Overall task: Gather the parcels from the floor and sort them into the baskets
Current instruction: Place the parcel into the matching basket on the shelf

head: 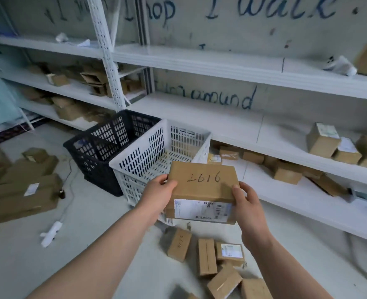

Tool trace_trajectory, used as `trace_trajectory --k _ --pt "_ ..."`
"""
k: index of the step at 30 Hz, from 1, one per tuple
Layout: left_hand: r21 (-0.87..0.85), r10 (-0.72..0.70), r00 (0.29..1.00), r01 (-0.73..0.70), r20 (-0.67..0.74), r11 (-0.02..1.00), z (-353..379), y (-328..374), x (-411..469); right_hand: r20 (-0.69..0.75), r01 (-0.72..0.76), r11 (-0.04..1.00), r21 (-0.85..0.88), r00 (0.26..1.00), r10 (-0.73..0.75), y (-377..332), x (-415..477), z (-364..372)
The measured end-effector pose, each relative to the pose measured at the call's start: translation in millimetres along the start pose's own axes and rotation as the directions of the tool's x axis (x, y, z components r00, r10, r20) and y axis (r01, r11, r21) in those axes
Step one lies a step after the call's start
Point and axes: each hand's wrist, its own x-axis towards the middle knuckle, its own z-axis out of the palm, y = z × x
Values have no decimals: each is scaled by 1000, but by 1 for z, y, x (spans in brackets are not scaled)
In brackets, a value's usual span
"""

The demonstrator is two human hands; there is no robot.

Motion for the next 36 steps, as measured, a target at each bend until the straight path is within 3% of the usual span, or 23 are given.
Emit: trace_trajectory --k 8,17,30,36 --pt "-129 -37 999 34 -25 991 -165 29 119 43 -43 999 25 998 42 -47 47 188" --pt "-253 -69 994 46 -85 966 -249 40 254 145 -60 998 -33 987 64 -71 132 334" --pt "-64 -206 956 197 -209 978 -306 28 482 282 -146 963 -228 936 209 -63 299 508" --pt "55 -290 953 295 -89 954 -311 -7 586 196 -226 914 -337 933 303 -13 366 564"
